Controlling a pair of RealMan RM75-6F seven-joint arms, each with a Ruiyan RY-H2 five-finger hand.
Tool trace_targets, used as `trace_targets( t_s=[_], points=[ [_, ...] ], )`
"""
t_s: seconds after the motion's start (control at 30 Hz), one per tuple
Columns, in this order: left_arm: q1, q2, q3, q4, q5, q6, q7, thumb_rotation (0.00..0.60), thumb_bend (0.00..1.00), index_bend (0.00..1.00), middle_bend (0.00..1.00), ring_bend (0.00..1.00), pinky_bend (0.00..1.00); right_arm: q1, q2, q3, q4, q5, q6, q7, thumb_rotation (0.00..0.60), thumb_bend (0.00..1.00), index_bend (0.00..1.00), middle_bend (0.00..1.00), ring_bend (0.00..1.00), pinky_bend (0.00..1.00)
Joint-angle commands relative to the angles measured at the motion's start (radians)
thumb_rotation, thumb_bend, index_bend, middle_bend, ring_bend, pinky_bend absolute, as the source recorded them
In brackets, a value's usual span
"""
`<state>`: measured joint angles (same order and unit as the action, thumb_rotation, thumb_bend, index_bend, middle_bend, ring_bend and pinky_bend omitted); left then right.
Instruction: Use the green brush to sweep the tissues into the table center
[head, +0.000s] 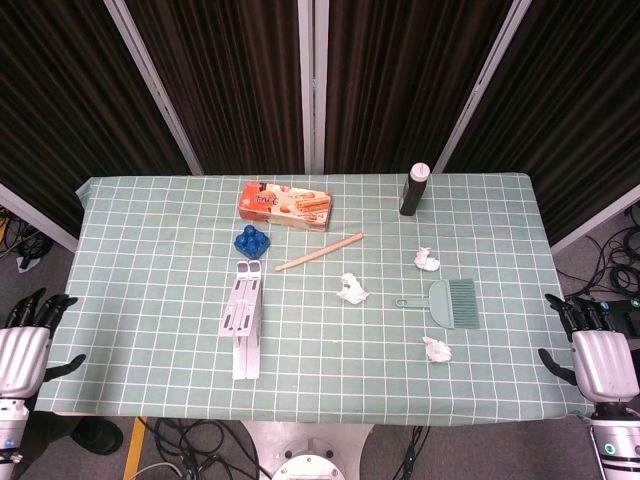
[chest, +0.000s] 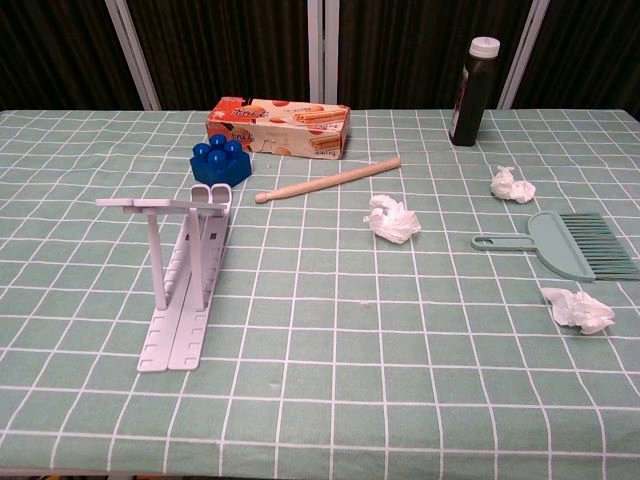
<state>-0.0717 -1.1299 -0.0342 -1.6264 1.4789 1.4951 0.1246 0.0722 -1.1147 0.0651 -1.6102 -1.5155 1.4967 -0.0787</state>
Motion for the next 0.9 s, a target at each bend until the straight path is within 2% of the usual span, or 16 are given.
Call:
trace_targets(
  t_s=[0.03, 0.2, 0.33, 0.43, 0.53, 0.7, 0.9],
  points=[
    [0.000, 0.000, -0.001, 0.001, 0.000, 0.000, 0.000, 0.600, 0.09, 0.20, 0.17, 0.06, 0.14, 0.002, -0.003, 0.001, 0.003, -0.004, 0.002, 0.000, 0.600, 0.12, 0.15, 0.28, 0.13, 0.15],
    [-0.001, -0.003, 0.000, 0.003, -0.001, -0.004, -0.002, 0.600, 0.09, 0.20, 0.17, 0.06, 0.14, 0.014, -0.005, -0.004, 0.001, -0.003, -0.026, 0.008, 0.600, 0.12, 0.16, 0.28, 0.13, 0.15],
    [-0.002, -0.004, 0.001, 0.006, 0.001, -0.007, -0.009, 0.600, 0.09, 0.20, 0.17, 0.06, 0.14, 0.062, -0.006, 0.000, -0.009, -0.011, -0.097, 0.009, 0.600, 0.13, 0.17, 0.29, 0.13, 0.15],
    [-0.002, -0.007, 0.000, 0.012, 0.008, -0.001, -0.016, 0.600, 0.09, 0.20, 0.17, 0.06, 0.14, 0.126, -0.025, 0.024, -0.013, -0.004, -0.173, -0.016, 0.600, 0.13, 0.21, 0.31, 0.13, 0.15],
    [0.000, -0.007, 0.002, 0.016, 0.012, 0.003, -0.023, 0.600, 0.09, 0.20, 0.17, 0.06, 0.14, 0.199, -0.069, 0.057, -0.005, 0.025, -0.256, -0.084, 0.600, 0.13, 0.27, 0.32, 0.13, 0.15],
    [0.005, -0.010, 0.004, 0.023, 0.010, 0.006, -0.041, 0.600, 0.09, 0.20, 0.17, 0.06, 0.14, 0.328, -0.196, 0.102, 0.047, 0.117, -0.409, -0.232, 0.600, 0.12, 0.32, 0.33, 0.13, 0.15],
    [0.003, -0.014, 0.005, 0.033, 0.006, -0.005, -0.054, 0.600, 0.09, 0.20, 0.17, 0.06, 0.14, 0.417, -0.350, 0.111, 0.165, 0.213, -0.501, -0.374, 0.600, 0.12, 0.34, 0.33, 0.13, 0.15]
  ],
)
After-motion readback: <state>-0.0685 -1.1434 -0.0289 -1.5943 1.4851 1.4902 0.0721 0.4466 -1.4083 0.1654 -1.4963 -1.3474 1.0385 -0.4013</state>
